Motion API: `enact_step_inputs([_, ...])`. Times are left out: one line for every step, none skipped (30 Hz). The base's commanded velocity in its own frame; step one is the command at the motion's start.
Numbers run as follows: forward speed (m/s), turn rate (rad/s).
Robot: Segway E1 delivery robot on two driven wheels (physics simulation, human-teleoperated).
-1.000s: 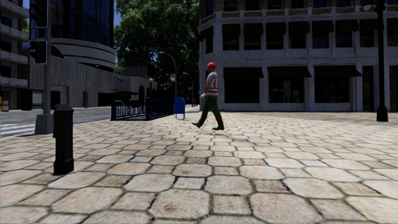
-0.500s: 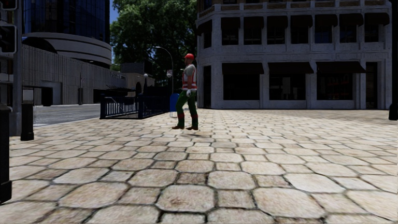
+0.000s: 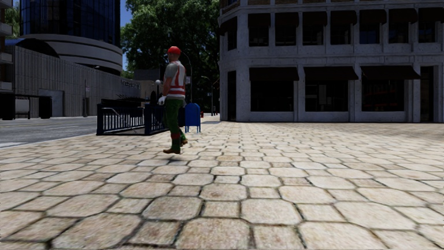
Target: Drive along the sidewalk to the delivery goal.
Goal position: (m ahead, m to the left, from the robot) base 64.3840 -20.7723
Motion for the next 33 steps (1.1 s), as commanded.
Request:
enact_step_inputs([2.00, 0.00])
enact_step_inputs([2.00, 0.00])
enact_step_inputs([2.00, 0.00])
enact_step_inputs([2.00, 0.00])
enact_step_inputs([2.00, 0.00])
enact_step_inputs([2.00, 0.00])
enact_step_inputs([2.00, 0.00])
enact_step_inputs([2.00, 0.00])
enact_step_inputs([2.00, 0.00])
enact_step_inputs([2.00, 0.00])
enact_step_inputs([2.00, 0.00])
enact_step_inputs([2.00, 0.00])
enact_step_inputs([2.00, 0.00])
enact_step_inputs([2.00, 0.00])
enact_step_inputs([2.00, 0.00])
enact_step_inputs([2.00, 0.00])
enact_step_inputs([2.00, 0.00])
enact_step_inputs([2.00, 0.00])
enact_step_inputs([2.00, 0.00])
enact_step_inputs([2.00, 0.00])
enact_step_inputs([2.00, 0.00])
enact_step_inputs([2.00, 0.00])
enact_step_inputs([2.00, 0.00])
enact_step_inputs([2.00, 0.00])
enact_step_inputs([2.00, 0.00])
enact_step_inputs([2.00, 0.00])
enact_step_inputs([2.00, 0.00])
enact_step_inputs([2.00, 0.00])
enact_step_inputs([2.00, 0.00])
enact_step_inputs([2.00, 0.00])
enact_step_inputs([2.00, 0.00])
enact_step_inputs([2.00, 0.00])
enact_step_inputs([2.00, 0.00])
